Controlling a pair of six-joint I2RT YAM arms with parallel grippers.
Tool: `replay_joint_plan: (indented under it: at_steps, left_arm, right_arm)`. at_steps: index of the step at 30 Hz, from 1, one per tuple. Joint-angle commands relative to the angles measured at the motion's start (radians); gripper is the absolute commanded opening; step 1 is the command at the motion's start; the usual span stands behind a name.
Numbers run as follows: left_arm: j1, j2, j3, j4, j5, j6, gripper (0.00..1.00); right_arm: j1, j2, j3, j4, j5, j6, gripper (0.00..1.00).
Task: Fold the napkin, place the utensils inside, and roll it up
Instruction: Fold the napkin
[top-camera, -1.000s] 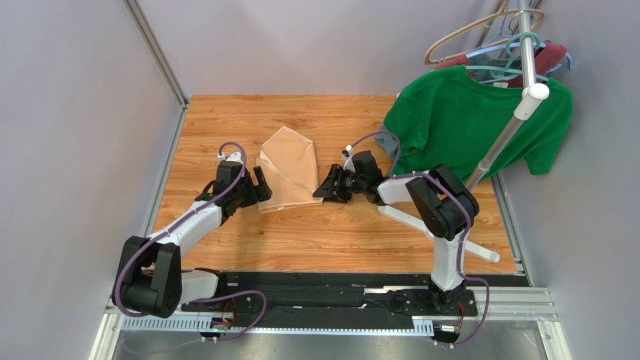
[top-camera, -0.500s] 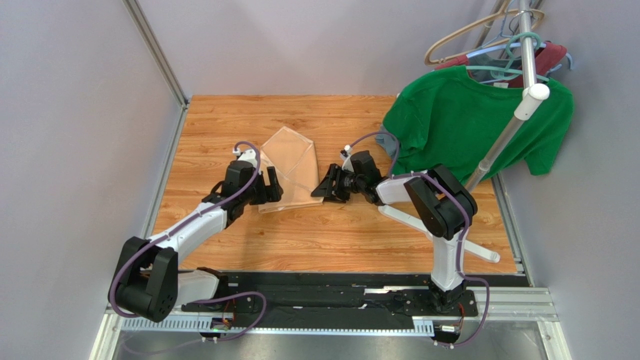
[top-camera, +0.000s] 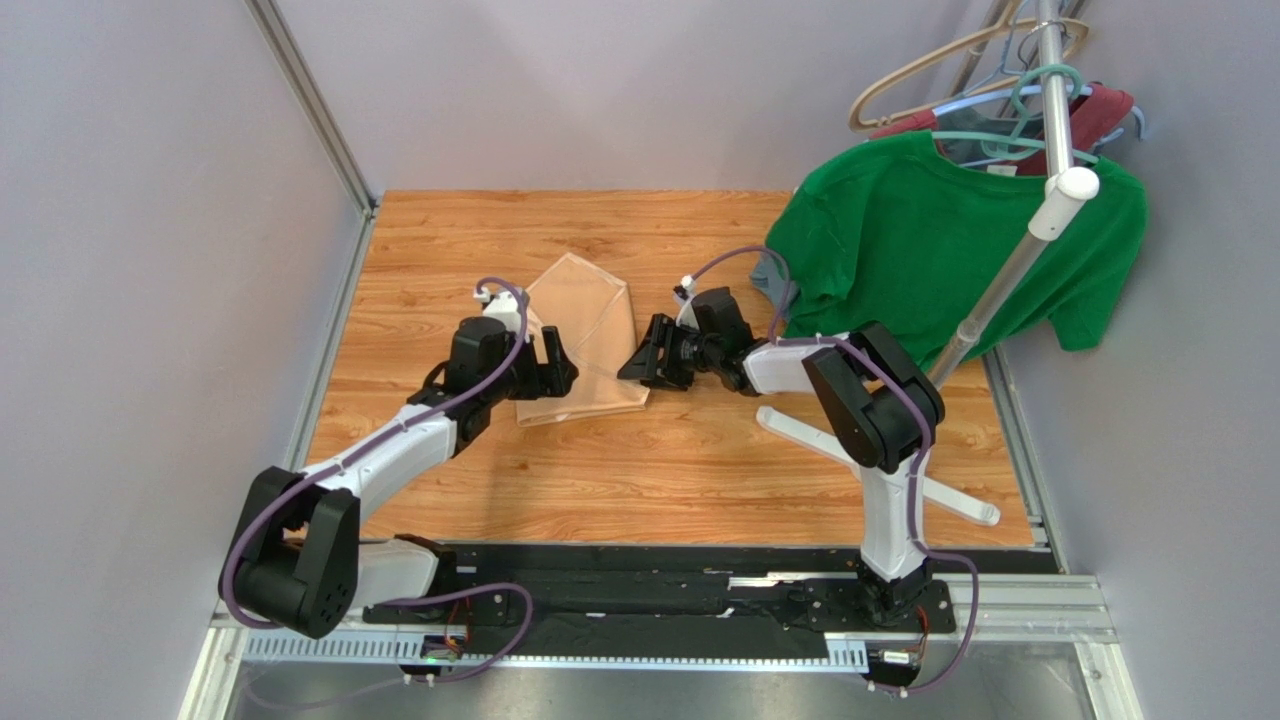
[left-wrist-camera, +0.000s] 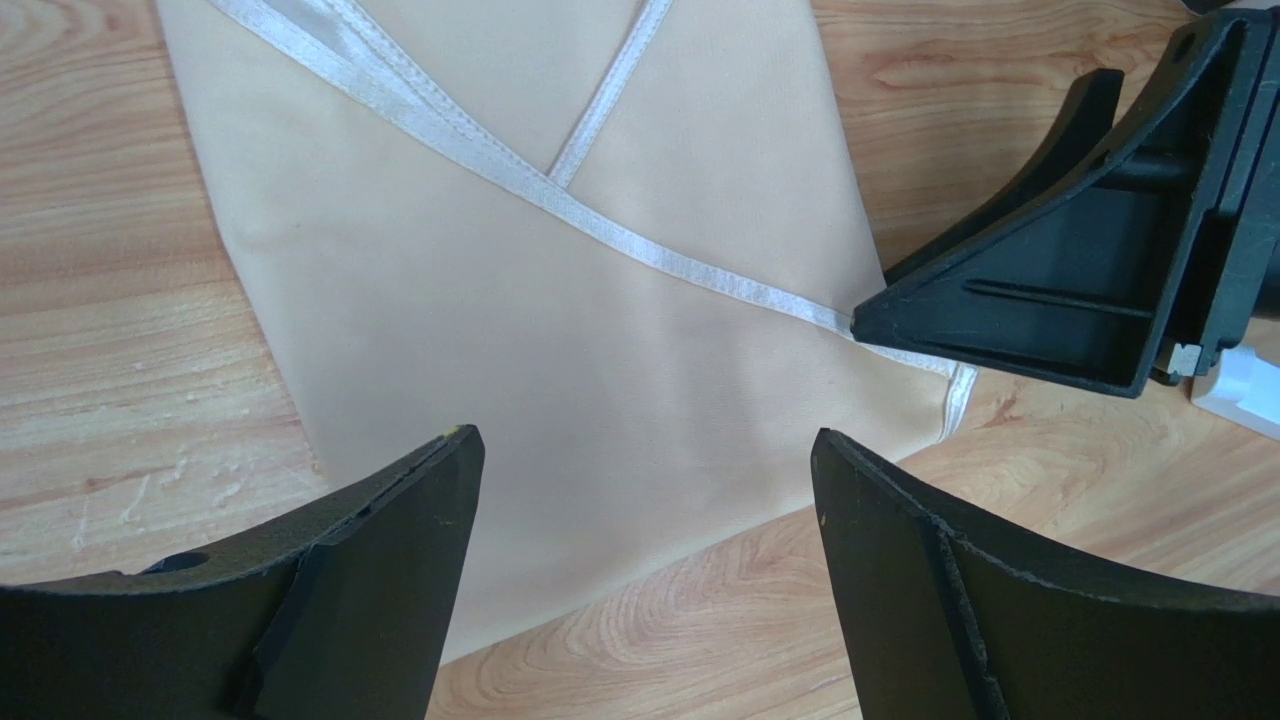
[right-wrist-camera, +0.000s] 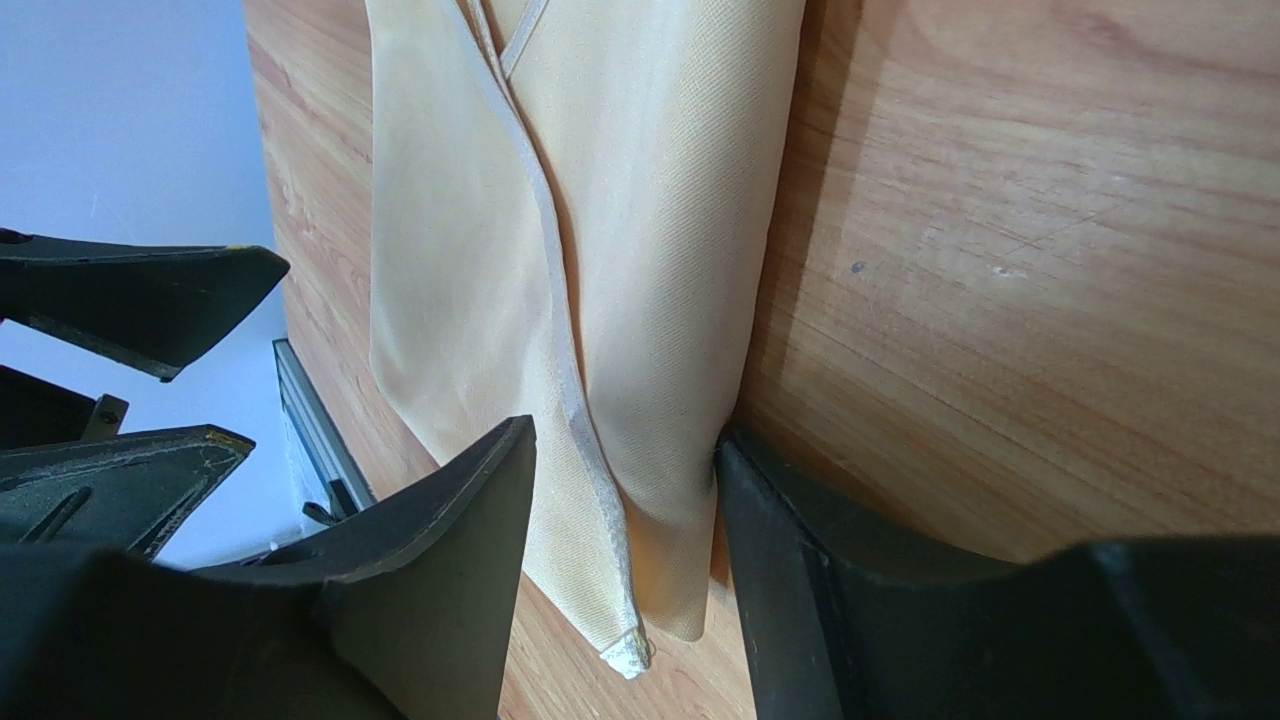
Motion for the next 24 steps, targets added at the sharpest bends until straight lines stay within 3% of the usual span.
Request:
replay_joint_plan:
  at_steps: [1, 24]
  left_arm:
    - [-0.006, 0.008, -0.007, 0.054, 0.035, 0.018, 0.89]
    - [-0.006, 0.051, -0.012, 0.087, 0.078, 0.011, 0.89]
  right_arm:
    - [-0.002, 0.020, 0.005, -0.031, 0.010, -0.037, 0.54]
    - [0.038, 0.035, -0.009, -0.051, 0.017, -0.062, 0.52]
